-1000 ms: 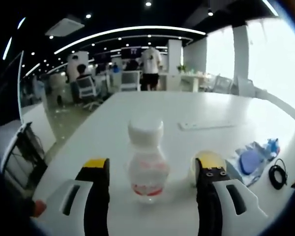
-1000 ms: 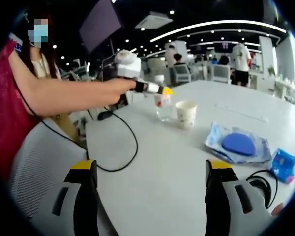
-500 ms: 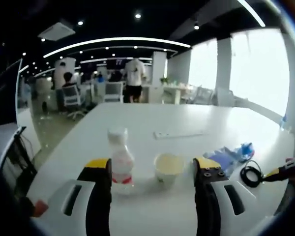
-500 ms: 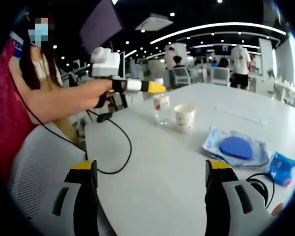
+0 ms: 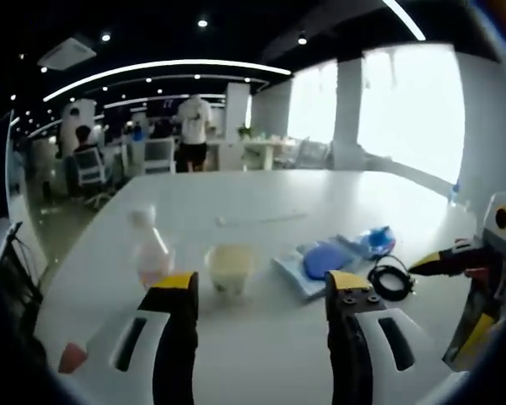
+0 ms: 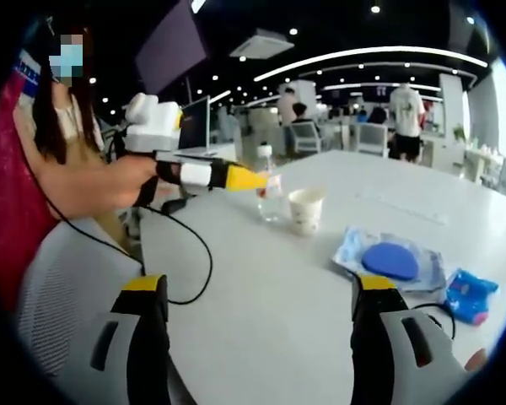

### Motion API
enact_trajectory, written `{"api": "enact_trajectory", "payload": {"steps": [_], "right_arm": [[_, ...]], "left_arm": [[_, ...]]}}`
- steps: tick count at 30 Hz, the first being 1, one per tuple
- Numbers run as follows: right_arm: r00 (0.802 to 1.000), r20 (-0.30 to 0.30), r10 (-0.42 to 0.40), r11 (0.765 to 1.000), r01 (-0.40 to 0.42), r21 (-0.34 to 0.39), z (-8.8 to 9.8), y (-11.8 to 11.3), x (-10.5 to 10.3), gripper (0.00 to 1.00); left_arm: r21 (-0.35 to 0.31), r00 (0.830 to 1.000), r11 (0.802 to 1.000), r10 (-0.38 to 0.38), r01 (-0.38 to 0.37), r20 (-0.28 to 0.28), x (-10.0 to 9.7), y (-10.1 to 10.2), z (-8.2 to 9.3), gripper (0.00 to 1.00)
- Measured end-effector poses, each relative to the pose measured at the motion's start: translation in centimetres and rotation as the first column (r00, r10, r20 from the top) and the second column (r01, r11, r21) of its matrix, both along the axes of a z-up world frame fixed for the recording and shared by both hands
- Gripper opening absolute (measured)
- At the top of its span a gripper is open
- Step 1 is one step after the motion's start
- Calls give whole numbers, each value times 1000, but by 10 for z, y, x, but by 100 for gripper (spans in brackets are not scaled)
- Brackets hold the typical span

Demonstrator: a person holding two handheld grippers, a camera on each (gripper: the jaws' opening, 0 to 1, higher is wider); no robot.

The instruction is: Arrange the tabletop items into an orderly group along one side of the table until the central work area is clear of visible clutter.

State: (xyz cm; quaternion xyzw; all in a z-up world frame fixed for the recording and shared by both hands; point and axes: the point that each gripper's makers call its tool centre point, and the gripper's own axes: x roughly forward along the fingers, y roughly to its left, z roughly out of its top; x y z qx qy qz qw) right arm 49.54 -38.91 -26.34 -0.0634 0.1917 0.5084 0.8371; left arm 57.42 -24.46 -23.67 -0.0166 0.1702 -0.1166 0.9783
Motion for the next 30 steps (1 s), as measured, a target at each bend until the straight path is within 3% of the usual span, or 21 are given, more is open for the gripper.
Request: {"api": "enact_trajectory", "payload": {"steps": [5, 12, 22, 30], "right_arm": [[999, 16, -36, 999, 36, -2, 4, -18, 10, 89], [994, 45, -104, 994, 105, -11, 14, -51, 33, 88], [986, 64, -152, 988, 153, -26, 19, -75, 68, 86], [986, 41, -160, 986, 162, -50, 5, -83, 92, 82]], "left_arm": [[10, 999, 999, -44, 44, -10, -1, -17, -3, 56], [-6, 993, 995, -97, 97, -70, 5, -38, -18, 53], [15, 984, 988, -152, 154, -93, 21, -67, -26, 52], [7, 976, 988, -152, 155, -156, 37, -76, -50, 49]]}}
